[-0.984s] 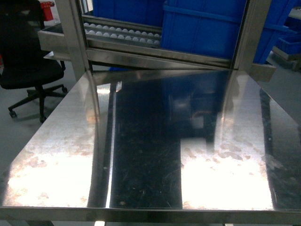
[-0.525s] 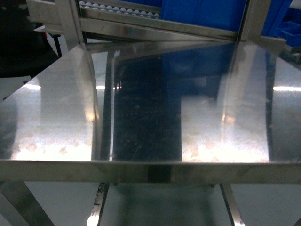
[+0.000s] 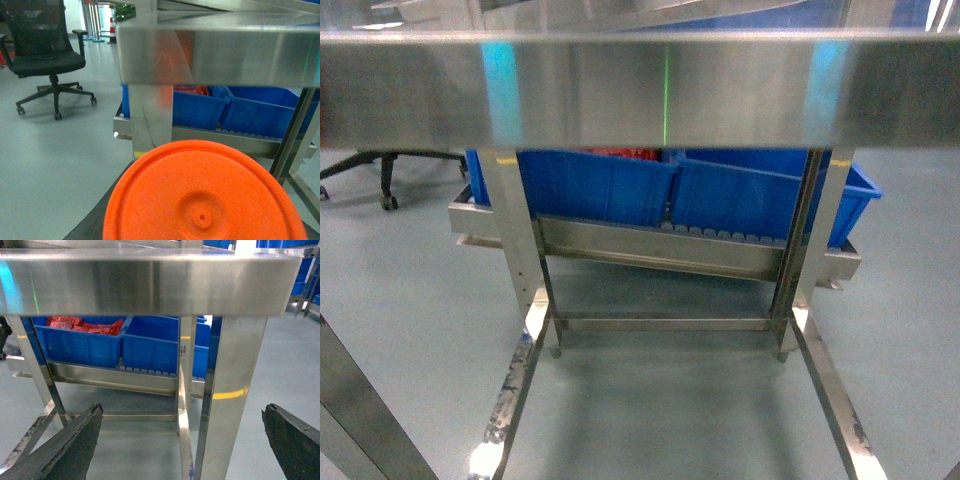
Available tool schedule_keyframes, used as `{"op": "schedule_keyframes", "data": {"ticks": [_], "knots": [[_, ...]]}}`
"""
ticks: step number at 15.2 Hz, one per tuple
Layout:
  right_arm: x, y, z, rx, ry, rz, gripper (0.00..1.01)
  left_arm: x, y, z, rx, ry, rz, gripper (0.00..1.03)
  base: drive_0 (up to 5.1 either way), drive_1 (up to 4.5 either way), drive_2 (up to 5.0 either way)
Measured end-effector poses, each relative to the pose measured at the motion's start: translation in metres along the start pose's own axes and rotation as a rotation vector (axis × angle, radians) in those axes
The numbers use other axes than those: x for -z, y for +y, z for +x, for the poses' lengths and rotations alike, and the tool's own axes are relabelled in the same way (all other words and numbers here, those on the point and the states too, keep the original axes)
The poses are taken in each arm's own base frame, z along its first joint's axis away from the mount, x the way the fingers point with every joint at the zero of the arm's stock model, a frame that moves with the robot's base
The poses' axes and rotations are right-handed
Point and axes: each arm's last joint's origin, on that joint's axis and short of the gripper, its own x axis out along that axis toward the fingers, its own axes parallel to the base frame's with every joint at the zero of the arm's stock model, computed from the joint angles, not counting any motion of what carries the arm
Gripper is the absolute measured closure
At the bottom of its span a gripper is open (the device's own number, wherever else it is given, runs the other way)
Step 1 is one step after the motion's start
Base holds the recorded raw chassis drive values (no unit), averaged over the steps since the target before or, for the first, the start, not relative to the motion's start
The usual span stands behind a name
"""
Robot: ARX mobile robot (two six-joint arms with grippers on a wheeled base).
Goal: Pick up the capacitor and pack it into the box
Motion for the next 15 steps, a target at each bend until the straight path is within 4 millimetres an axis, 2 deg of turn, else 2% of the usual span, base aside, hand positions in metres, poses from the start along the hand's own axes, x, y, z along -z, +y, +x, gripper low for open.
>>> {"op": "schedule_keyframes", "data": {"ticks": [15], "knots": [[0.0000, 0.0000, 0.0000, 0.000, 0.000, 0.000, 0.03, 0.0001, 0.0000, 0.0000, 0.000, 0.001, 0.000, 0.60, 0.0, 0.00, 0.0]]}}
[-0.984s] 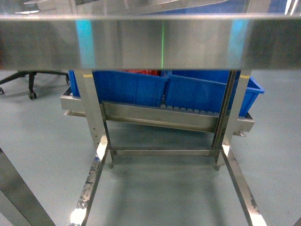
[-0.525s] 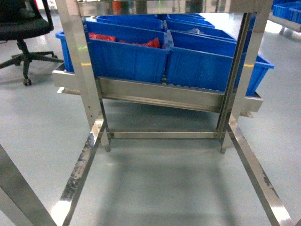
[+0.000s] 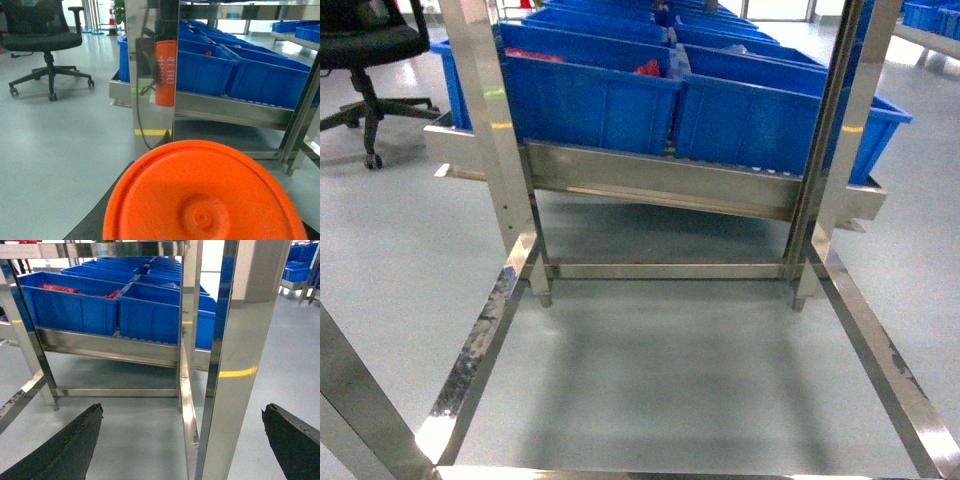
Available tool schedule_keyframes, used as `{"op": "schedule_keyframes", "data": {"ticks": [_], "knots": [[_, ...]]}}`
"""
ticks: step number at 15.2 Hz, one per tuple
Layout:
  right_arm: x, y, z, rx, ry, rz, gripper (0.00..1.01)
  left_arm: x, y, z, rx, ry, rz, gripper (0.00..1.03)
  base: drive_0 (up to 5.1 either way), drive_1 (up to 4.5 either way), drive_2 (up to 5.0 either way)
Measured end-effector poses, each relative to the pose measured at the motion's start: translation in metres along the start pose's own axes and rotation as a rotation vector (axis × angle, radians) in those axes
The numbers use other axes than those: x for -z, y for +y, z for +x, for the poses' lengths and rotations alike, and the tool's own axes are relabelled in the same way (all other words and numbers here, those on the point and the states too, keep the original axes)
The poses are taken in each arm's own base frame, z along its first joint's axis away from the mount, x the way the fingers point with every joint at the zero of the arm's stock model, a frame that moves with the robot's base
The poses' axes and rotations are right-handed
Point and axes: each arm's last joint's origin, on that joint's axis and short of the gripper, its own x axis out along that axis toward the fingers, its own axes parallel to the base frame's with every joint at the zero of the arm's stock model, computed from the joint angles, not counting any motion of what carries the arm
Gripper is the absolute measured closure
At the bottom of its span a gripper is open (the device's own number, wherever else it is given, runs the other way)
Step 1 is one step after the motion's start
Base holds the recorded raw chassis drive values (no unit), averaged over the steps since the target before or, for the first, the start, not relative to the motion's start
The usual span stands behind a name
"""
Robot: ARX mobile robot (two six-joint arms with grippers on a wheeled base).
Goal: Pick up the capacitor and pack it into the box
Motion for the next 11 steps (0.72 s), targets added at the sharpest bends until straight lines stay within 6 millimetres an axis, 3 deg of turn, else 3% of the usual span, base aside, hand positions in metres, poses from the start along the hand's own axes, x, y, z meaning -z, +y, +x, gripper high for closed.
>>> {"op": "schedule_keyframes", "data": {"ticks": [5, 11], "knots": [[0.0000, 0.0000, 0.0000, 0.000, 0.000, 0.000, 0.03, 0.0000, 0.0000, 0.0000, 0.000, 0.000, 0.000, 0.60, 0.0, 0.00, 0.0], [-0.0001, 0.0000, 0.0000, 0.000, -0.001, 0.000, 0.03, -0.0001, 0.0000, 0.0000, 0.000, -0.001, 0.000, 0.60, -4.7, 3.53, 1.7]]}}
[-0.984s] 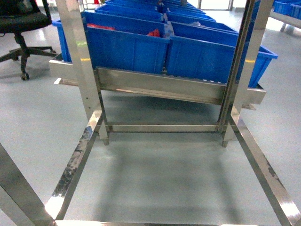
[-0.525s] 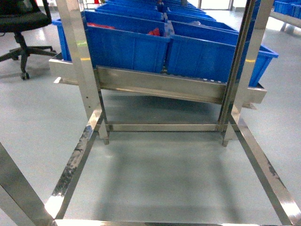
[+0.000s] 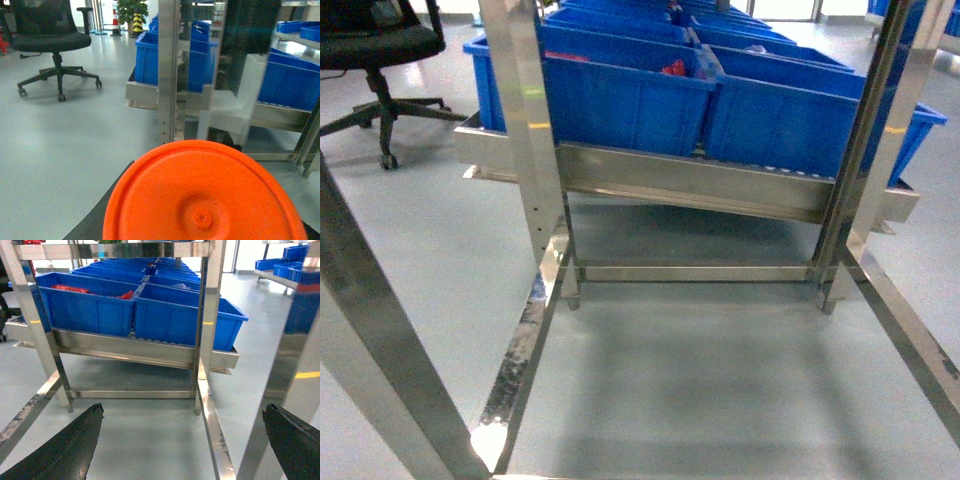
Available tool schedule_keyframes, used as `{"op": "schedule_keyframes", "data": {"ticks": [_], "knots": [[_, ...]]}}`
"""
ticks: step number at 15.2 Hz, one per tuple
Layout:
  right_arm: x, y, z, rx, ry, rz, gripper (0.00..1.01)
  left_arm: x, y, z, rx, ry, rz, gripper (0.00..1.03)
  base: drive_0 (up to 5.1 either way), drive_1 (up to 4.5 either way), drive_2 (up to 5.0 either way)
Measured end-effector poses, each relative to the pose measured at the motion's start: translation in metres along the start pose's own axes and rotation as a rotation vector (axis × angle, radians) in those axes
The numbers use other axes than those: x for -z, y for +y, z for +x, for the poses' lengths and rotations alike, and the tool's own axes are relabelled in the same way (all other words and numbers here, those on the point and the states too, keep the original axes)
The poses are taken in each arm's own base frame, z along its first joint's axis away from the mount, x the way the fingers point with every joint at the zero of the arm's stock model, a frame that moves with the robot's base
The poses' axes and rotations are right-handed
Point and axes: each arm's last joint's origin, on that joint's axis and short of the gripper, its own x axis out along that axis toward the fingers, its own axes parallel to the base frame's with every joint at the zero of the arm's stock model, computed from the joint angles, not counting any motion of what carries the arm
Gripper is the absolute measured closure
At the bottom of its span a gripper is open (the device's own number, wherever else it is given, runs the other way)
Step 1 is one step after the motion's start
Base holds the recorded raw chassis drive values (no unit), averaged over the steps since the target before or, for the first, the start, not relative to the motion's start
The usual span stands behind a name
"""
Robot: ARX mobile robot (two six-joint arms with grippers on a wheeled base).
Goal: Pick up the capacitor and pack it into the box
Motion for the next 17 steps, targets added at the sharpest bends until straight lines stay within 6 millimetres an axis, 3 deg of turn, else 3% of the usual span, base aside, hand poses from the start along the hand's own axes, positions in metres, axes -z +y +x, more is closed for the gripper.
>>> {"op": "schedule_keyframes", "data": {"ticks": [17], "knots": [[0.0000, 0.0000, 0.0000, 0.000, 0.000, 0.000, 0.03, 0.0000, 0.0001, 0.0000, -0.001, 0.000, 0.000, 0.60, -4.7, 3.53, 1.7]]}}
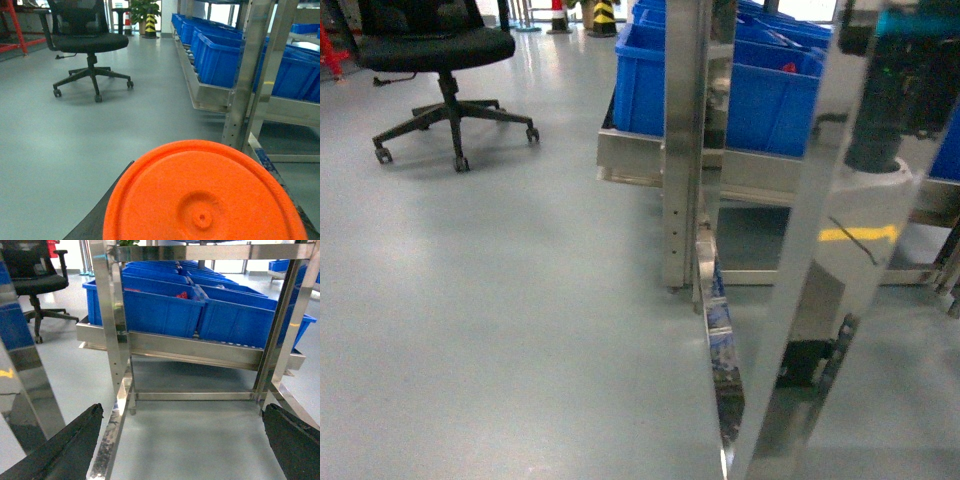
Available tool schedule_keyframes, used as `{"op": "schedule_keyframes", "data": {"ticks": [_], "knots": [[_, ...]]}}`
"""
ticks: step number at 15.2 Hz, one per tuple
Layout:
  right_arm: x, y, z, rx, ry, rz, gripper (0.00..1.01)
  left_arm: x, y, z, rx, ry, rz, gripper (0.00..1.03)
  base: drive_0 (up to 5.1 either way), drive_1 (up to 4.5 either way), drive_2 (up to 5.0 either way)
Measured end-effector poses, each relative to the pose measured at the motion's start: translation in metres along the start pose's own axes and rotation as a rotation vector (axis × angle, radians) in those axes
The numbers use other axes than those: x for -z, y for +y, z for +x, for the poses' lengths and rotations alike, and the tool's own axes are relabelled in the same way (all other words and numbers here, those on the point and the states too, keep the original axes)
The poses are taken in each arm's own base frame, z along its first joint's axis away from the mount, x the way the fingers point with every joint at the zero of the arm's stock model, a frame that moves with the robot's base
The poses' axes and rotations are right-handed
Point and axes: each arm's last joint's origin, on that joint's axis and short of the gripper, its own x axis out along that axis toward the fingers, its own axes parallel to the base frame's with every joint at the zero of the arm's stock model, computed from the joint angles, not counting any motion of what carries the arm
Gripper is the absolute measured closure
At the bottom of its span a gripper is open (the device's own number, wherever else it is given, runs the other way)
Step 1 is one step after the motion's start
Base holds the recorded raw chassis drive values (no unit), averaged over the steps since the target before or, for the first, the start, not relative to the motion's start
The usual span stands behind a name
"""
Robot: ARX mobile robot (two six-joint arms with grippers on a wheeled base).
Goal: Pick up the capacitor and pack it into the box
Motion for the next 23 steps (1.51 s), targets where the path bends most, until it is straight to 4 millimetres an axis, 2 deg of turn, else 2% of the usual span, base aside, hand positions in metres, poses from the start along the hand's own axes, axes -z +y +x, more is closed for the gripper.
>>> {"op": "schedule_keyframes", "data": {"ticks": [23], "knots": [[0.0001, 0.0000, 0.0000, 0.001, 0.001, 0.000, 0.03, 0.0000, 0.0000, 0.0000, -0.001, 0.000, 0.000, 0.60, -4.9, 2.75, 2.3]]}}
